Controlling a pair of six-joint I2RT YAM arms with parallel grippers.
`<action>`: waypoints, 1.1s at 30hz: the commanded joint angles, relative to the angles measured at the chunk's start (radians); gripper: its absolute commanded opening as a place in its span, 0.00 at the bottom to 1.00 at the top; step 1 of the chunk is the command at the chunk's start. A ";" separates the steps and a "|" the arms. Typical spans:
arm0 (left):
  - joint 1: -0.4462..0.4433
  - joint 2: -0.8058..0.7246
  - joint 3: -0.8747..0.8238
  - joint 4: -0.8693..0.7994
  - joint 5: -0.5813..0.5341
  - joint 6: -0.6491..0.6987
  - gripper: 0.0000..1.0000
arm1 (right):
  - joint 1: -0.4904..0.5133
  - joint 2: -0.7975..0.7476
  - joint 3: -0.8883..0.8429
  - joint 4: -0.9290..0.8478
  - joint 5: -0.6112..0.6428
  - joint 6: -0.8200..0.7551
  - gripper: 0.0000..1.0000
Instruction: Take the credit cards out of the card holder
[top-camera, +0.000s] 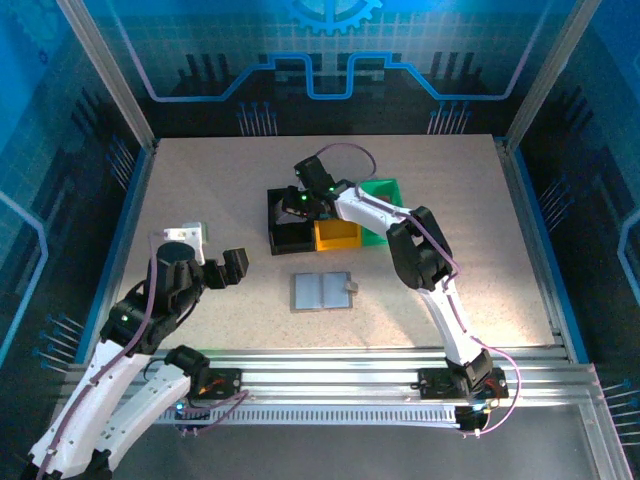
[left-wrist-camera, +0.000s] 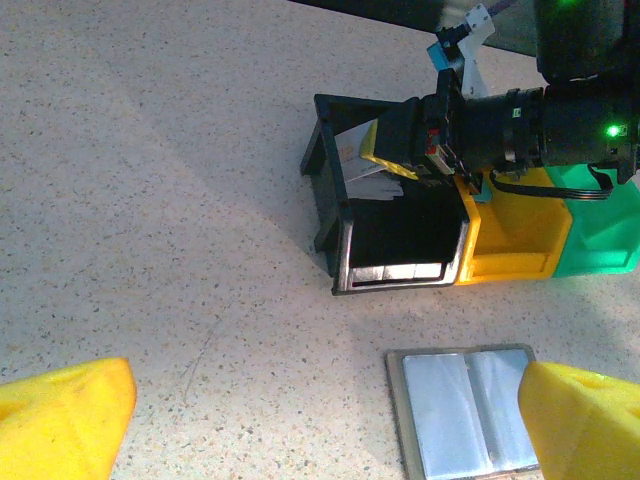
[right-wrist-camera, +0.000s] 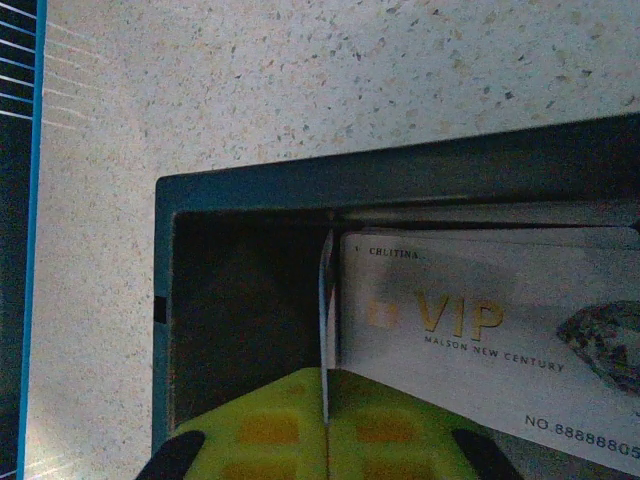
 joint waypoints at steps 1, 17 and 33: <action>0.009 -0.003 -0.012 0.027 -0.013 0.026 0.99 | -0.001 0.024 0.026 -0.028 0.005 -0.008 0.06; 0.009 -0.002 -0.012 0.028 -0.013 0.028 0.99 | -0.009 0.007 0.013 -0.019 0.006 -0.011 0.20; 0.009 -0.002 -0.013 0.030 -0.015 0.029 0.99 | -0.022 -0.062 0.017 -0.060 0.054 -0.048 0.36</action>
